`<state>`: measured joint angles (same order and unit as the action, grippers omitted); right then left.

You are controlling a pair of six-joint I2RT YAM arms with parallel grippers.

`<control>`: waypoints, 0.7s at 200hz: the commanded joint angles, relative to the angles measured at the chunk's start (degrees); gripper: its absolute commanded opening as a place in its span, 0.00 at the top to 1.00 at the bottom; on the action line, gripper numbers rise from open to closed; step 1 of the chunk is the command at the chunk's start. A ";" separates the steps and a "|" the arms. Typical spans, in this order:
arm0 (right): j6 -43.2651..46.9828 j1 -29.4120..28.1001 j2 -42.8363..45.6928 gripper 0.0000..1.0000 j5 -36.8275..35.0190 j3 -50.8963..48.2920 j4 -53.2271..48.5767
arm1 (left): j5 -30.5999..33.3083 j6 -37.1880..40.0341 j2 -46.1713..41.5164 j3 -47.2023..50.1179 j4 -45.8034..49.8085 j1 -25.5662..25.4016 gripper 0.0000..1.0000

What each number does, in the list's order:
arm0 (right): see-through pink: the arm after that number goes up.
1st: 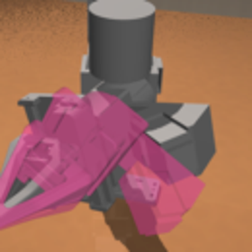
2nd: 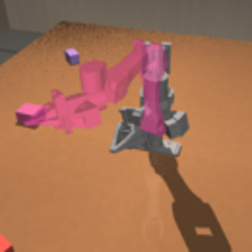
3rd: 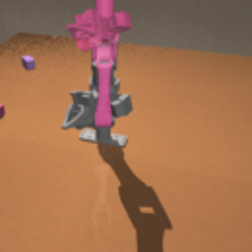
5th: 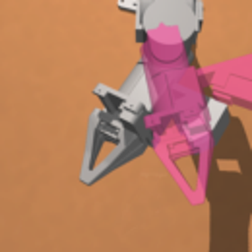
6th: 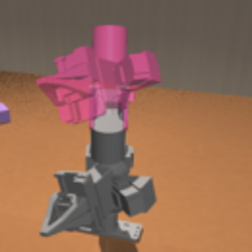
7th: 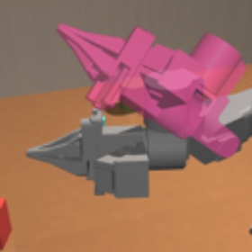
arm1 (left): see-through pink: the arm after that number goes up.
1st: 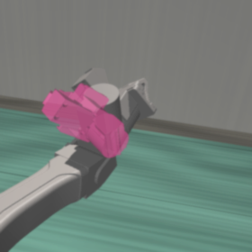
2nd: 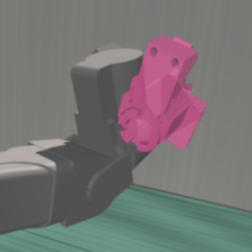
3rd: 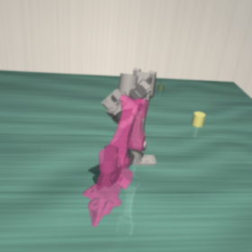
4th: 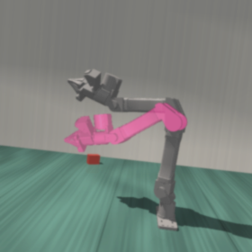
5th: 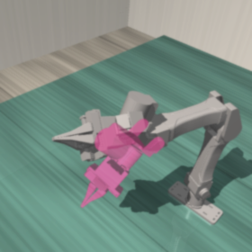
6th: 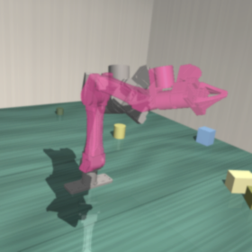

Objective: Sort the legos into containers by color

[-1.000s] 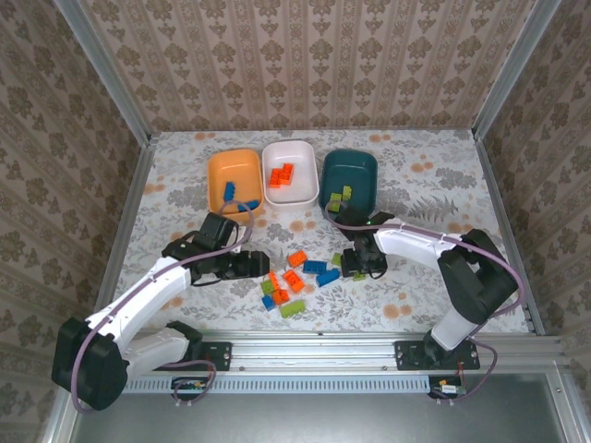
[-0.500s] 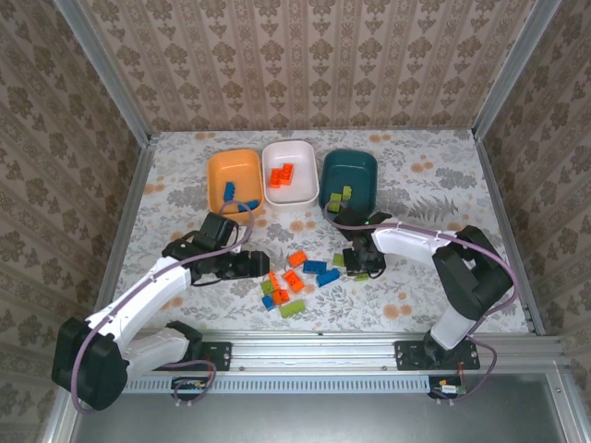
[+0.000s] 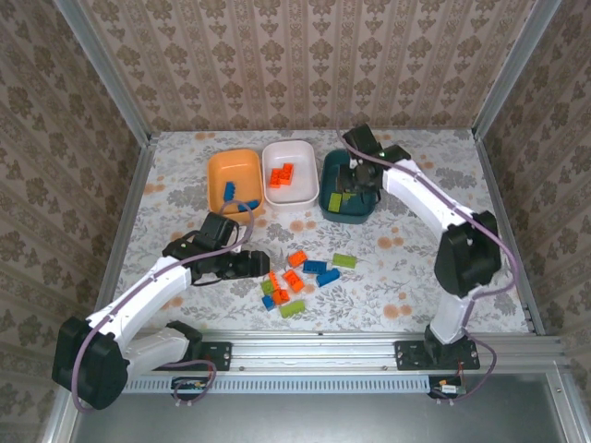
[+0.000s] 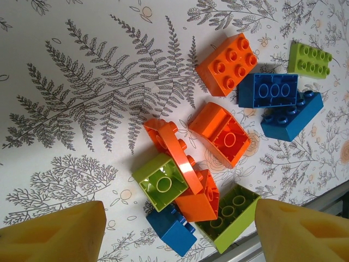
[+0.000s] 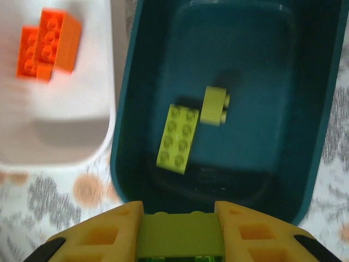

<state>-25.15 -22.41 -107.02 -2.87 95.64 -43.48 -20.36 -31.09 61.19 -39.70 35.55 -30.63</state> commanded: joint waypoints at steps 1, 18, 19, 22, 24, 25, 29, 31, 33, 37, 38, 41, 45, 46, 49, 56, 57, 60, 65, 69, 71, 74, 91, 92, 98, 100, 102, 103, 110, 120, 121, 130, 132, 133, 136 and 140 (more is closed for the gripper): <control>2.46 1.18 -9.83 0.68 -0.83 7.62 -0.38 | 0.15 0.32 -0.63 0.81 1.35 0.49 0.26; 3.14 1.61 -15.76 0.68 -1.60 13.49 0.47 | 0.23 0.28 -0.63 0.94 1.78 0.49 0.26; 3.11 1.64 -16.16 0.68 -1.65 13.81 0.58 | 0.23 0.26 -0.63 0.99 1.79 0.49 0.26; 3.17 1.67 -16.94 0.68 -1.95 14.70 0.83 | 0.23 0.30 -0.63 1.03 1.92 0.51 0.26; 3.17 1.72 -17.62 0.68 -2.09 15.18 0.96 | 0.21 0.30 -0.63 1.03 1.96 0.51 0.26; 3.17 1.69 -17.87 0.68 -2.16 15.50 1.04 | 0.22 0.31 -0.63 1.07 1.97 0.50 0.26; 3.29 1.75 -19.01 0.68 -2.49 16.57 1.36 | 0.22 0.26 -0.63 1.11 2.14 0.56 0.26; 3.33 1.76 -19.56 0.68 -2.71 17.08 1.47 | 0.23 0.31 -0.70 1.12 2.19 0.55 0.26; 3.43 1.76 -20.07 0.68 -2.85 17.62 1.65 | 0.23 0.28 -0.71 1.18 2.27 0.50 0.26; 3.50 1.74 -21.08 0.68 -3.23 18.65 1.83 | 0.19 0.32 -0.83 1.27 2.45 0.50 0.26; 3.60 1.75 -21.28 0.68 -3.25 18.81 1.91 | 0.21 0.32 -0.87 1.28 2.44 0.49 0.26; 3.72 1.80 -21.89 0.68 -3.57 19.45 2.13 | 0.19 0.22 -0.97 1.36 2.62 0.49 0.26; 3.97 1.85 -22.86 0.68 -3.90 20.31 2.52 | 0.23 0.24 -1.17 1.46 2.75 0.49 0.26; 4.05 1.85 -23.09 0.68 -3.98 20.48 2.61 | 0.23 0.24 -1.21 1.46 2.80 0.49 0.26; 4.22 1.84 -23.74 0.68 -4.21 21.10 2.79 | 0.23 0.24 -1.36 1.54 2.95 0.51 0.26; 4.45 1.84 -25.16 0.68 -4.86 22.53 2.86 | 0.30 0.24 -1.71 1.73 3.35 0.52 0.26; 4.51 1.84 -25.42 0.68 -4.95 22.82 2.83 | 0.31 0.24 -1.78 1.78 3.41 0.55 0.26; 4.56 1.84 -25.96 0.68 -5.17 23.44 2.73 | 0.36 0.24 -1.96 1.88 3.61 0.50 0.26; 4.68 1.90 -26.96 0.67 -5.37 24.63 2.26 | 0.48 0.17 -2.30 1.98 3.75 0.50 0.26; 4.73 1.93 -27.61 0.67 -5.39 25.56 2.02 | 0.50 -0.02 -2.58 2.15 3.82 0.49 0.26; 4.82 1.93 -27.91 0.66 -5.39 25.94 1.78 | 0.50 -0.06 -2.72 2.15 3.78 0.49 0.26; 4.84 1.96 -28.28 0.65 -5.43 26.47 1.53 | 0.43 -0.21 -2.88 2.19 3.81 0.42 0.26; 4.72 2.05 -29.29 0.56 -5.22 28.31 0.53 | 0.31 -0.55 -3.52 2.26 3.89 0.46 0.26; 4.74 2.08 -29.29 0.55 -5.17 28.34 0.47 | 0.32 -0.55 -3.53 2.26 3.90 0.47 0.26; 4.68 2.09 -29.09 0.53 -5.21 28.45 0.27 | 0.45 -0.55 -3.49 2.35 3.90 0.41 0.26; 4.63 2.11 -28.98 0.51 -5.19 28.40 0.18 | 0.42 -0.55 -3.52 2.39 3.91 0.44 0.26; 4.64 2.11 -28.84 0.50 -5.21 28.38 -0.01 | 0.41 -0.55 -3.51 2.38 3.91 0.41 0.26; 4.65 2.11 -28.76 0.49 -5.21 28.38 -0.02 | 0.41 -0.55 -3.48 2.41 3.87 0.40 0.26; 4.60 2.11 -28.00 0.44 -5.20 28.09 -0.42 | 0.34 -0.55 -3.32 2.39 3.75 0.40 0.26; 4.47 2.11 -26.31 0.38 -5.18 27.32 -0.92 | 0.23 -0.61 -3.01 2.32 3.46 0.39 0.26; 4.44 2.11 -26.05 0.37 -5.20 27.14 -0.95 | 0.23 -0.63 -2.96 2.34 3.47 0.39 0.26; 4.05 2.08 -23.53 0.34 -4.95 25.27 -0.77 | 0.10 -0.77 -2.75 2.29 3.22 0.40 0.26; 4.03 2.10 -22.98 0.34 -4.88 24.64 -0.74 | 0.09 -0.78 -2.68 2.31 3.10 0.40 0.26; 3.95 2.11 -22.53 0.34 -4.83 24.40 -0.69 | 0.07 -0.75 -2.67 2.29 3.07 0.40 0.26; 3.70 2.11 -21.54 0.34 -4.78 23.43 -0.62 | 0.06 -0.77 -2.51 2.19 2.93 0.40 0.26; 3.35 2.11 -19.91 0.33 -4.50 21.96 -0.50 | -0.03 -0.83 -2.48 2.17 2.72 0.40 0.26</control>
<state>-20.99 -20.49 -135.02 -6.26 121.23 -42.02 -20.18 -31.14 58.43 -38.11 37.93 -30.65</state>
